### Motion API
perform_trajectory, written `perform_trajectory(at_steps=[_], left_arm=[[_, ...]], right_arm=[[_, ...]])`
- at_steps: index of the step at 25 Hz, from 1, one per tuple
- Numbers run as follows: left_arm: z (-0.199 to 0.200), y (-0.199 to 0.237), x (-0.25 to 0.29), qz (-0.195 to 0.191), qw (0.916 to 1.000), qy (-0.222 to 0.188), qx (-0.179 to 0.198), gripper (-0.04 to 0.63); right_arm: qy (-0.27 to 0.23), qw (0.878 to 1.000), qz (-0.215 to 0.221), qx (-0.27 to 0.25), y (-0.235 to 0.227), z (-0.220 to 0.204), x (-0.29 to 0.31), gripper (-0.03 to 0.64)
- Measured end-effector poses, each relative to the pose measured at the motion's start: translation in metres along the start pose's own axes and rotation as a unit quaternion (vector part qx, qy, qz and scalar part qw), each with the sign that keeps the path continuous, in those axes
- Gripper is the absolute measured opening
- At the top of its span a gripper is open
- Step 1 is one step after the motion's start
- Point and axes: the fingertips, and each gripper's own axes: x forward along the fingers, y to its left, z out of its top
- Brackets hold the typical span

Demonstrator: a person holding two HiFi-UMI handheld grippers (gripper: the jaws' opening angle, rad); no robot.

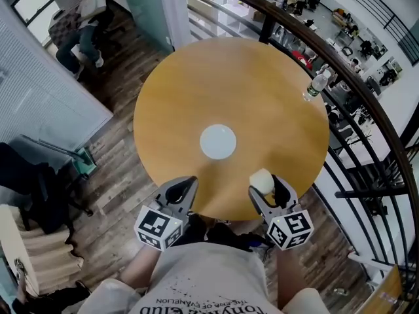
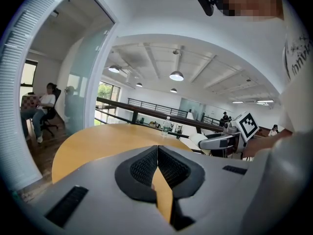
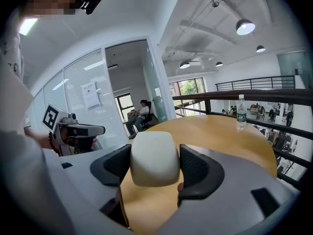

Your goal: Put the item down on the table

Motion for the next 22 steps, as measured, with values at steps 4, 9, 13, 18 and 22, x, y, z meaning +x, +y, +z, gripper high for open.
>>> perform_trajectory(at_steps=[4, 9, 13, 18, 22], left_arm=[[-0.002, 0.02, 0.01, -0.01, 0.9999, 0.009, -0.003, 0.023], [-0.012, 0.045, 0.022, -0.019, 0.9995, 0.023, -0.007, 0.023], [-0.019, 0.066, 0.035, -0.022, 0.999, 0.035, -0.012, 0.023], [-0.029, 0.084, 0.052, -0.027, 0.9985, 0.044, -0.019, 0.023], [-0.041, 0.089, 0.067, -0.033, 0.9978, 0.054, -0.021, 0.023]], right_arm=[[0.019, 1.0, -0.006, -0.011, 0.0, 0.0, 0.028, 0.313], [0.033, 0.999, -0.013, -0.022, -0.005, -0.005, 0.055, 0.313], [0.047, 0.998, -0.018, -0.024, -0.009, -0.011, 0.08, 0.313], [0.065, 0.997, -0.012, -0.037, -0.01, -0.02, 0.114, 0.313], [0.074, 0.996, -0.002, -0.047, -0.011, -0.026, 0.137, 0.313]])
